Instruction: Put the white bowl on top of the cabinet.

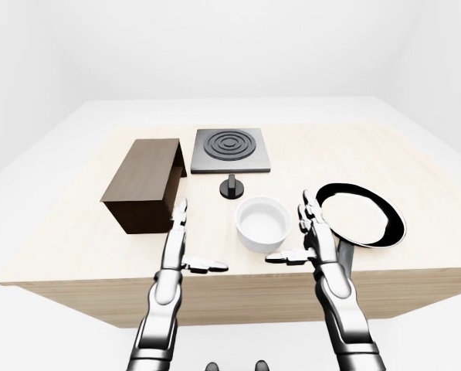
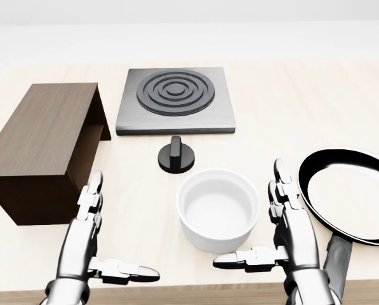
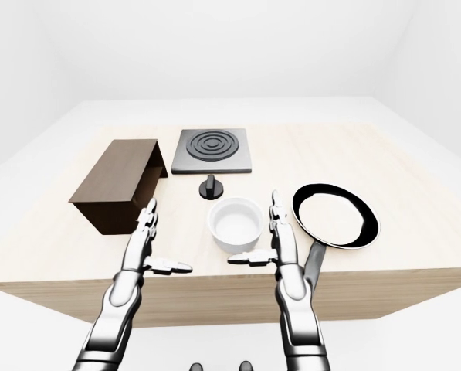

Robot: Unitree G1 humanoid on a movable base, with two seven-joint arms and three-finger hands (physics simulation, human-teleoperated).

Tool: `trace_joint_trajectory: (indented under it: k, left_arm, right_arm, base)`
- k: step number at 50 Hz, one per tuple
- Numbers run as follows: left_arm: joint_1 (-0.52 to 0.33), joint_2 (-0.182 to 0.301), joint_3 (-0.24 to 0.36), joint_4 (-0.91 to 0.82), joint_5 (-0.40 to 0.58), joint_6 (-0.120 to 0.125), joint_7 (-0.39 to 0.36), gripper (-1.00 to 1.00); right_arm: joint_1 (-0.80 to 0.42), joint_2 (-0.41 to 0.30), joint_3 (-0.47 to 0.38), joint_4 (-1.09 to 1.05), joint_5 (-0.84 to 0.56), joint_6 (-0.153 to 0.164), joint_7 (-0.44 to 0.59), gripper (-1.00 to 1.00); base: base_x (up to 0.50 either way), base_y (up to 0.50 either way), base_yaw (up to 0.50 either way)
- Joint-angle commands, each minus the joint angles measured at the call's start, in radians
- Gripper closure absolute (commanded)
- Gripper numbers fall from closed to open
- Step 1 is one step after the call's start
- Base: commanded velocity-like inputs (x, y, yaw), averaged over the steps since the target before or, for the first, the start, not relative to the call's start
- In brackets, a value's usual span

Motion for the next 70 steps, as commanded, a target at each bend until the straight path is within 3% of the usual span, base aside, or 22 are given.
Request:
trace_joint_trajectory:
  k: [1, 4, 19, 27, 40, 50, 55, 70]
  left_arm:
    - [0.03, -0.023, -0.103, -0.116, 0.224, 0.08, 0.067, -1.0]
    - [0.047, -0.036, -0.158, -0.182, 0.306, 0.106, 0.076, -1.0]
    - [0.077, -0.069, -0.335, -0.304, 0.511, 0.106, 0.106, -1.0]
    - [0.056, -0.086, -0.422, -0.317, 0.677, 0.106, 0.1, -1.0]
    - [-0.019, -0.142, -0.42, -0.213, 0.796, 0.106, 0.093, -1.0]
    - [-0.074, -0.181, -0.435, -0.205, 0.962, 0.106, 0.024, -1.0]
    - [-0.12, -0.196, -0.406, -0.112, 1.037, 0.106, 0.01, -1.0]
    - [-0.214, -0.218, -0.331, 0.065, 1.11, 0.106, 0.034, -1.0]
  right_arm:
    - [0.036, -0.004, -0.015, -0.118, 0.008, 0.063, 0.005, -1.0]
    - [0.035, -0.008, -0.028, -0.13, 0.014, 0.074, 0.009, -1.0]
    - [0.023, -0.015, -0.058, -0.142, 0.02, 0.086, 0.009, -1.0]
    - [0.021, -0.02, -0.07, -0.151, 0.027, 0.086, 0.011, -1.0]
    - [0.036, -0.022, -0.087, -0.202, 0.035, 0.086, 0.018, -1.0]
    - [0.036, -0.026, -0.106, -0.229, 0.053, 0.086, 0.023, -1.0]
    - [0.041, -0.025, -0.112, -0.249, 0.059, 0.086, 0.024, -1.0]
    - [0.055, -0.025, -0.132, -0.299, 0.076, 0.086, 0.035, -1.0]
  base:
    - [0.0, 0.0, 0.0]
    - [0.0, 0.0, 0.0]
    - [0.0, 0.0, 0.0]
    - [0.0, 0.0, 0.0]
    - [0.0, 0.0, 0.0]
    - [0.0, 0.0, 0.0]
    - [0.0, 0.0, 0.0]
    - [0.0, 0.0, 0.0]
